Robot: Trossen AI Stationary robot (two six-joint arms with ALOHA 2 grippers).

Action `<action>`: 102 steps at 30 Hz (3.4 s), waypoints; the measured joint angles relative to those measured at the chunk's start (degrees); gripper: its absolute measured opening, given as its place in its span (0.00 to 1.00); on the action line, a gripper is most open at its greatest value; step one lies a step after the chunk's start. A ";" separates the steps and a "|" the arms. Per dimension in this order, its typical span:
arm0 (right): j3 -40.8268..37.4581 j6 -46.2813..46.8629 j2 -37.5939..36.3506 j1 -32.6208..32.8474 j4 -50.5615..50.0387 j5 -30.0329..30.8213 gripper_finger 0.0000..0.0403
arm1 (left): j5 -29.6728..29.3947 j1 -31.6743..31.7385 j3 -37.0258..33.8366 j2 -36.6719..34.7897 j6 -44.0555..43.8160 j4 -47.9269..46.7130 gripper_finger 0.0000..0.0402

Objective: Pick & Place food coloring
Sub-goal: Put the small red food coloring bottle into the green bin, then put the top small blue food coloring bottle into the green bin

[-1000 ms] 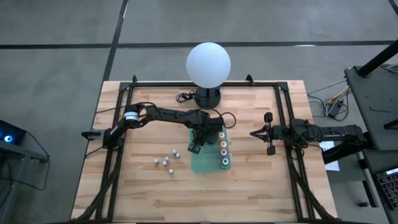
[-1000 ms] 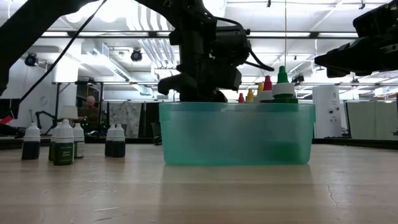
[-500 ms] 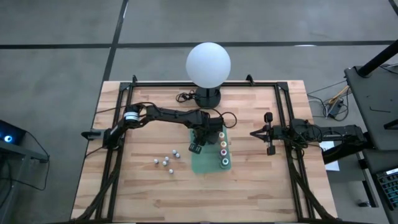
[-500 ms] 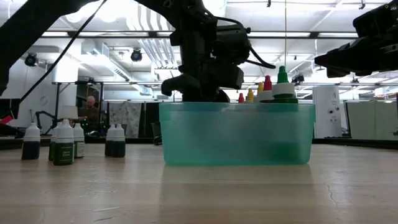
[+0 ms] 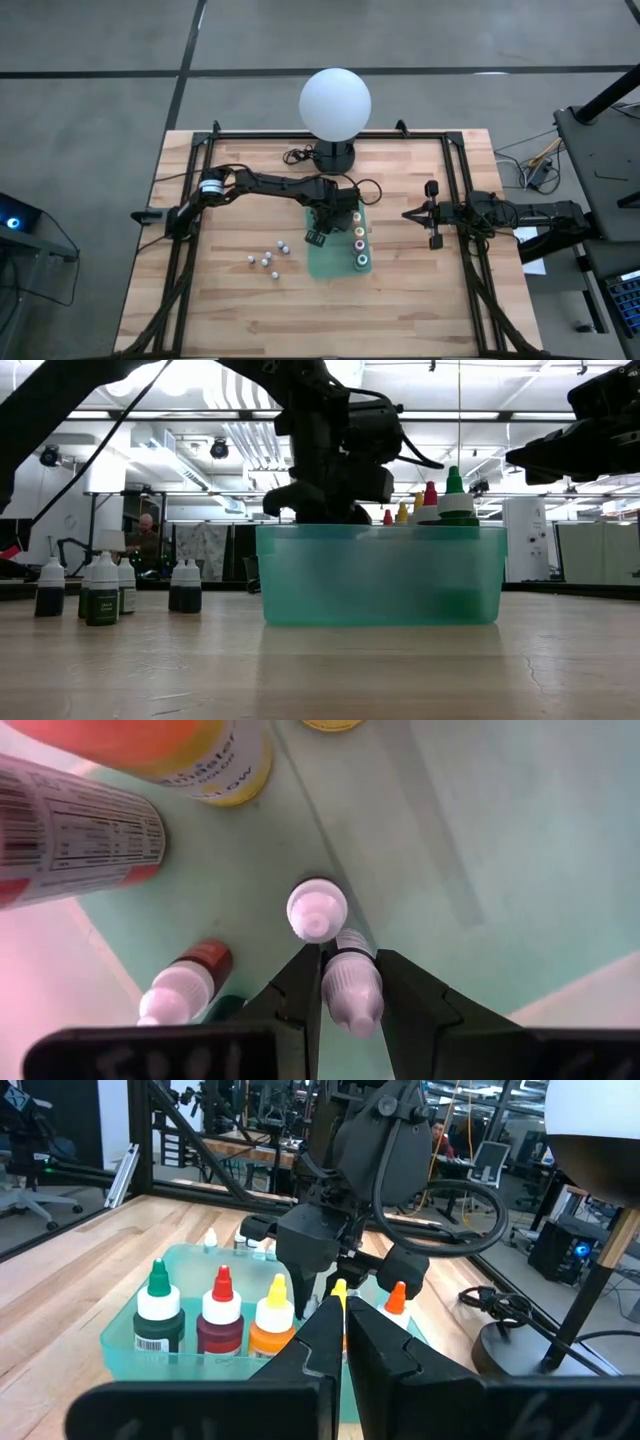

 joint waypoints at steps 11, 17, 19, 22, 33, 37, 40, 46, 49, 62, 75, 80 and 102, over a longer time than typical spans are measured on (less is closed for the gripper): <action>0.00 -0.02 -0.02 -0.02 -0.01 0.00 0.02 | -0.01 0.02 0.04 0.93 -0.49 -0.12 0.14; 0.01 0.04 -0.02 -0.02 0.01 0.00 0.02 | 0.03 0.09 0.04 0.95 -1.61 -0.09 0.14; 0.00 0.06 -0.02 -0.02 0.01 0.00 0.02 | 0.03 0.09 0.05 0.95 -1.64 -0.09 0.14; 0.00 0.08 -0.02 -0.02 0.00 0.00 0.02 | 0.03 0.09 0.07 0.97 -1.67 -0.09 0.16; 0.00 0.00 -0.02 -0.02 0.01 0.00 0.02 | -0.03 0.11 0.11 1.11 -2.05 -0.09 0.30; 0.02 -0.01 -0.02 -0.02 0.00 0.00 0.02 | -0.04 0.11 0.18 1.11 -2.79 -0.18 0.30; 0.02 -0.03 -0.02 -0.02 0.01 0.00 0.02 | -0.20 0.16 0.85 1.11 -3.00 -0.60 0.30; 0.01 0.02 -0.02 -0.07 0.01 0.00 0.02 | -1.49 0.54 2.89 1.05 -3.07 -2.06 0.30; 0.00 -0.03 -0.02 -0.07 0.00 0.00 0.02 | -1.80 0.61 3.26 1.00 -3.05 -2.90 0.30; 0.00 -0.01 -0.02 -0.07 0.01 0.00 0.02 | -1.78 0.61 3.34 0.89 -3.20 -4.09 0.30; 0.00 -0.02 -0.03 -0.02 -0.01 -0.01 0.02 | -1.77 0.63 3.42 -3.15 -4.41 -4.92 0.30; 0.00 0.01 -0.02 0.00 0.01 0.00 0.02 | -1.77 0.38 3.43 -6.42 -5.21 -5.45 0.30; 0.00 0.05 0.74 -0.02 -0.01 0.00 0.02 | -1.76 -0.69 -1.56 -18.07 -12.10 -8.13 0.30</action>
